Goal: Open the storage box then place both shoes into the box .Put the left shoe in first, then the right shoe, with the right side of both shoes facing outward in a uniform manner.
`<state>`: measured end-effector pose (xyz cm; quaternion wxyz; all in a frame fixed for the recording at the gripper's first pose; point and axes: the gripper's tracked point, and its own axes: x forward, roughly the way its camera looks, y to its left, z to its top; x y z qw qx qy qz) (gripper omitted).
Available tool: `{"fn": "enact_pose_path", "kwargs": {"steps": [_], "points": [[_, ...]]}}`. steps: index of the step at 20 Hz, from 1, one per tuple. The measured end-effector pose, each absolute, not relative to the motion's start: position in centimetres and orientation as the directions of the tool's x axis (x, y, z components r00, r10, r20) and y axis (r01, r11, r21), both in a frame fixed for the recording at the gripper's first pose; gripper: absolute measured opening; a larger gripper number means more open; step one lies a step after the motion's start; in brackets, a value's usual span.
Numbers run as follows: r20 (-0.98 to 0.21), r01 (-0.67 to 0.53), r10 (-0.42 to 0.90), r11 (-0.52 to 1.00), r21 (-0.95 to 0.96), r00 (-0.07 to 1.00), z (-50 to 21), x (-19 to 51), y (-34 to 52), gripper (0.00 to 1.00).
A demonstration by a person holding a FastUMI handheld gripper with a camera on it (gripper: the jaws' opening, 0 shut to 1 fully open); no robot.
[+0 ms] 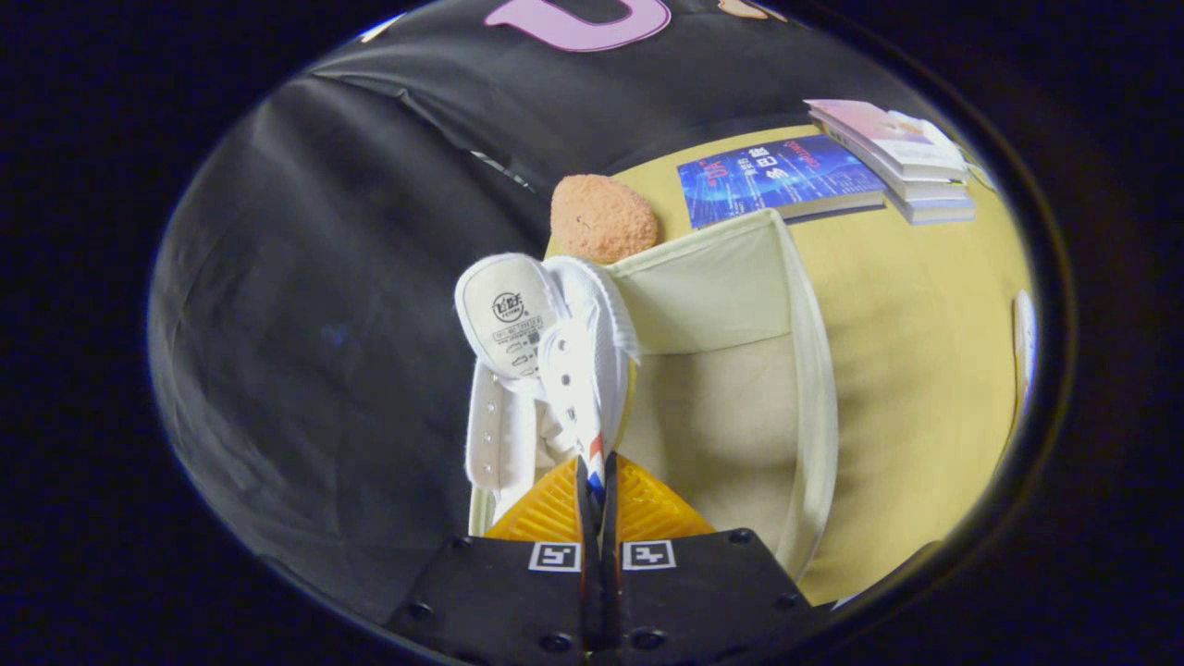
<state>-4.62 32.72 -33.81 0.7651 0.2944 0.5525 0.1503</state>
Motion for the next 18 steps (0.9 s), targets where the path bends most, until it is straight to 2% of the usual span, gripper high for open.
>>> {"fn": "enact_pose_path", "kwargs": {"steps": [7,15,18], "points": [[-0.766,0.077,0.538,0.799,0.597,0.353,-33.6,-5.9,32.9,0.03],[-0.834,0.150,0.482,0.835,0.530,0.267,-36.4,-6.7,33.8,0.03],[-0.848,0.242,0.473,0.817,0.523,0.239,-37.7,-6.5,34.2,0.02]]}}
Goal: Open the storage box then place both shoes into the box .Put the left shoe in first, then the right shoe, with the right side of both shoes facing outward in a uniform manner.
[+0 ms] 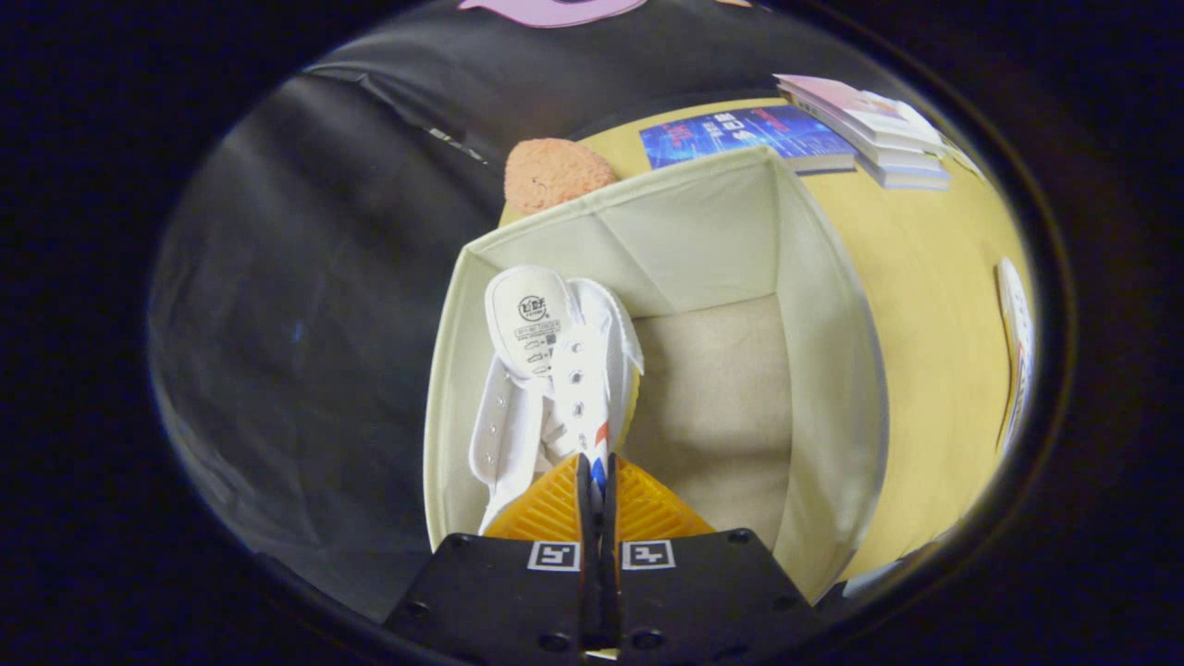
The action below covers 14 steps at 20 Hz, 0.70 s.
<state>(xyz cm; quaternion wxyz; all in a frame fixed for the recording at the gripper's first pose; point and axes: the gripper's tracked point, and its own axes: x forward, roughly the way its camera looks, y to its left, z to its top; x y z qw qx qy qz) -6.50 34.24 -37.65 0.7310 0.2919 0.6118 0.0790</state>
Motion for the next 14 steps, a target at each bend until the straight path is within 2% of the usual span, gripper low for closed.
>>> {"fn": "enact_pose_path", "kwargs": {"steps": [3,8,11,14], "points": [[-0.872,0.306,0.453,0.816,0.490,0.187,-39.1,-6.9,34.9,0.03],[-0.910,0.322,0.392,0.852,0.413,0.133,-40.6,-7.5,34.9,0.03],[-0.920,0.314,0.387,0.868,0.384,0.056,-41.2,-8.6,35.0,0.11],[-0.895,0.289,0.445,0.856,0.429,0.010,-40.5,-9.5,35.6,0.29]]}}
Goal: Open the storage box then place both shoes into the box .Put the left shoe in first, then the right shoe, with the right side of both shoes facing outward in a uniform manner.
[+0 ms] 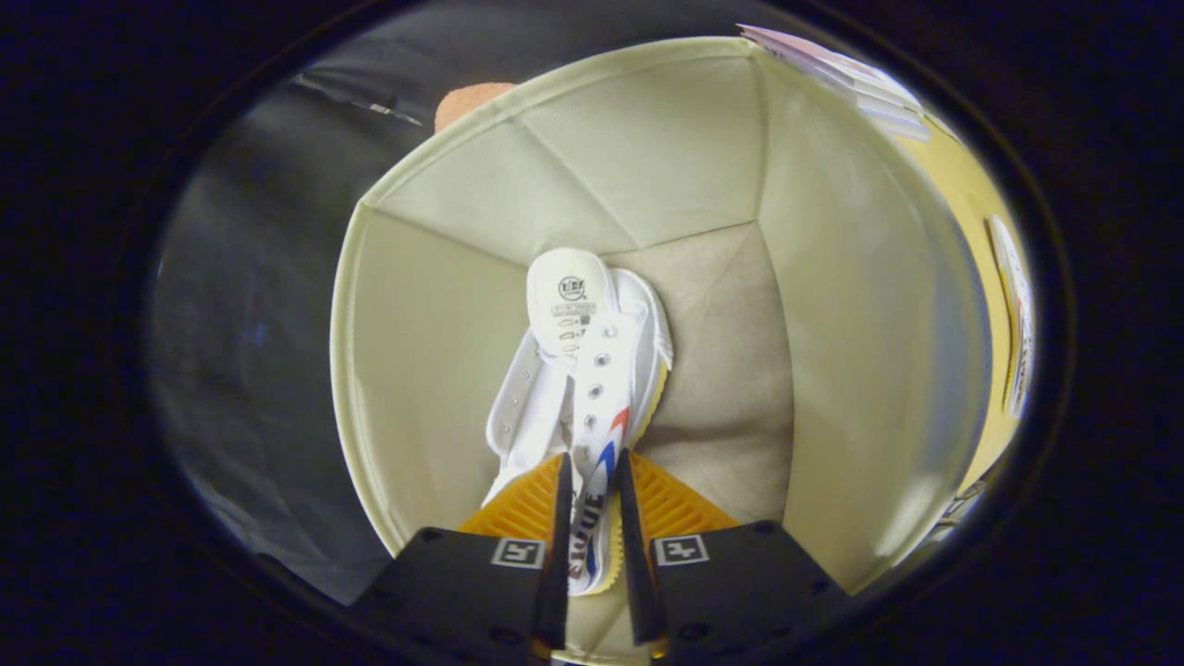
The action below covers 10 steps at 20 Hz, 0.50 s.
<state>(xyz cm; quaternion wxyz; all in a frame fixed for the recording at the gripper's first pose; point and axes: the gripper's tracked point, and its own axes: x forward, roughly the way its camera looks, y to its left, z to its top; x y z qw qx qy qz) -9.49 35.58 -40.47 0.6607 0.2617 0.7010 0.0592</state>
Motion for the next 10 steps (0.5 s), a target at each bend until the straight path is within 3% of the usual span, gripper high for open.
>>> {"fn": "enact_pose_path", "kwargs": {"steps": [1,10], "points": [[-0.889,0.287,0.457,0.849,0.444,0.022,-40.2,-9.2,35.4,0.36],[-0.804,0.318,0.550,0.739,0.594,0.225,-33.2,-5.3,28.6,0.35]]}}
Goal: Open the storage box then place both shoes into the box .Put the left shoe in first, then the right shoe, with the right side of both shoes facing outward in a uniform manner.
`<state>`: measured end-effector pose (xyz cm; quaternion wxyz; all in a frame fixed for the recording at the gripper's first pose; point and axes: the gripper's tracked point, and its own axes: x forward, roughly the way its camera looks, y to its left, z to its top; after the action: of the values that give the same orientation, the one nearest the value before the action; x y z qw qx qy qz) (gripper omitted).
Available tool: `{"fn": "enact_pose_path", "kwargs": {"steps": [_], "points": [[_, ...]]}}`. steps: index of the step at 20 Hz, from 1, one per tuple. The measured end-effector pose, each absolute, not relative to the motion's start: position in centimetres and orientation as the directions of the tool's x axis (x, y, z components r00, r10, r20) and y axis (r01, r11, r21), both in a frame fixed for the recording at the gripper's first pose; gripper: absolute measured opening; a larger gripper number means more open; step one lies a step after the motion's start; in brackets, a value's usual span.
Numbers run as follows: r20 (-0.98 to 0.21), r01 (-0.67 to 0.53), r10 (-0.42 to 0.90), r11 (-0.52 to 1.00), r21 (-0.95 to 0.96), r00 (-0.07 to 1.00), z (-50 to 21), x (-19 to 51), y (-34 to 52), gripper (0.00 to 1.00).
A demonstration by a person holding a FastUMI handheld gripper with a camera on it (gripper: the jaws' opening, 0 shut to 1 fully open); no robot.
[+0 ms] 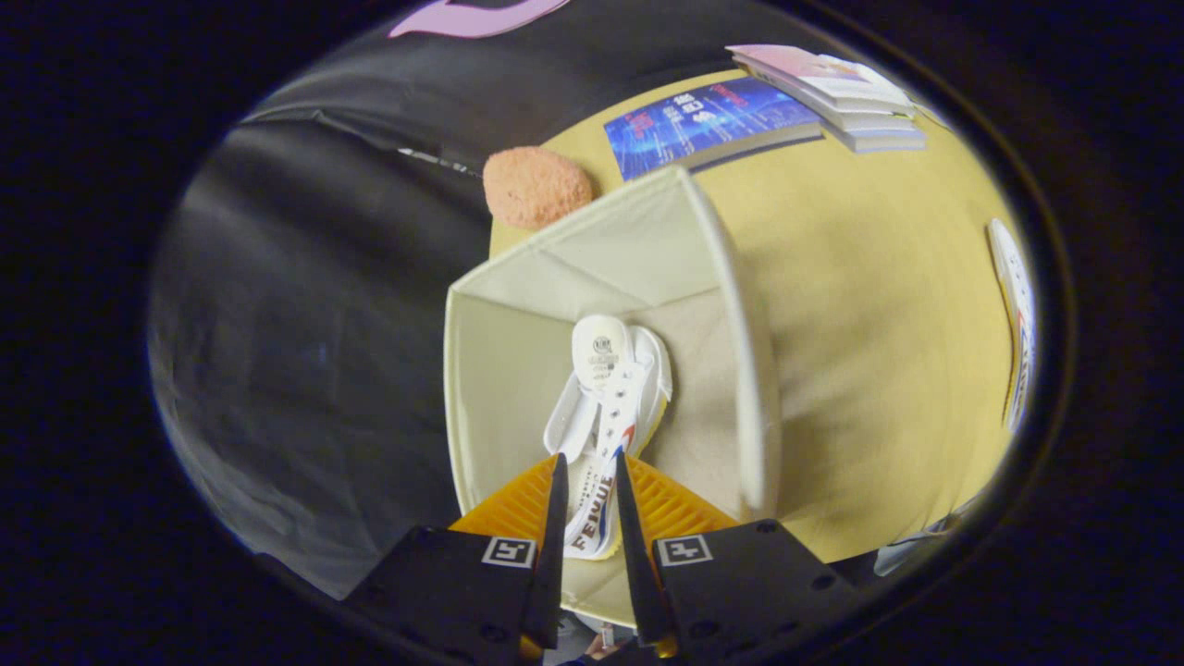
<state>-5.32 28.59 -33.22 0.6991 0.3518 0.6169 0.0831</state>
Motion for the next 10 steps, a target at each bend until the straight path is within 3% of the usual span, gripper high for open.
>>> {"fn": "enact_pose_path", "kwargs": {"steps": [5,10], "points": [[-0.784,0.365,0.518,0.696,0.618,0.342,-31.1,-3.2,19.3,0.36],[-0.823,0.435,0.416,0.704,0.561,0.387,-32.7,-3.5,7.6,0.36]]}}
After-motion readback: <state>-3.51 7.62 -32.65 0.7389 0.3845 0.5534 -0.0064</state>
